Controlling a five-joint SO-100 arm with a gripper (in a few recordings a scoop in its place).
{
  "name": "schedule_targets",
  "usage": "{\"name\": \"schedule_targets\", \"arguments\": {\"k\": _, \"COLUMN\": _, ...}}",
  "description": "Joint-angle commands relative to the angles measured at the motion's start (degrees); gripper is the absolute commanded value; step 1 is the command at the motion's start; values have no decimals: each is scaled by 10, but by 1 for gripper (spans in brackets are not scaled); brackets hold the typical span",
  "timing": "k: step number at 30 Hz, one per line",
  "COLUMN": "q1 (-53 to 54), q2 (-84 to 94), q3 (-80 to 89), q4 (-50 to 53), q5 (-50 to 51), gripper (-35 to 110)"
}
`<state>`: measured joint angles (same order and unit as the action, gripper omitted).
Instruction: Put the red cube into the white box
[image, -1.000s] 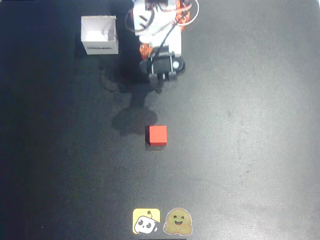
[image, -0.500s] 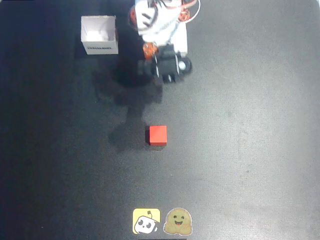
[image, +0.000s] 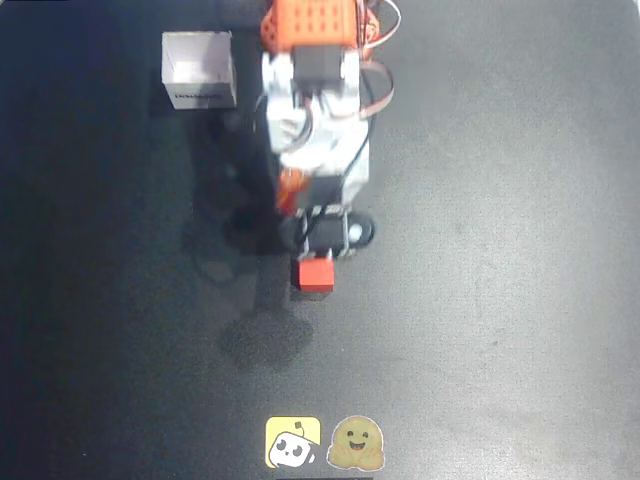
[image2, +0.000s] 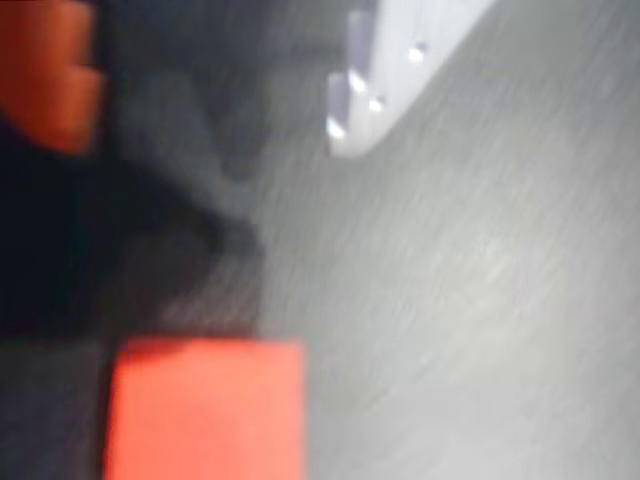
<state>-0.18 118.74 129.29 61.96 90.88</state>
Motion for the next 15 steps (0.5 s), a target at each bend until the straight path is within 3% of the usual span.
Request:
{"name": "schedule_targets", "arguments": {"k": 1, "q1": 6, "q2": -45, "q3": -32, "q4": -39, "q5": -5, "gripper": 23}}
{"name": "schedule_targets", "arguments": {"k": 15, "q1": -2, "q2": -159, "q3": -65, "q4": -116, "q5": 17, "gripper": 29}}
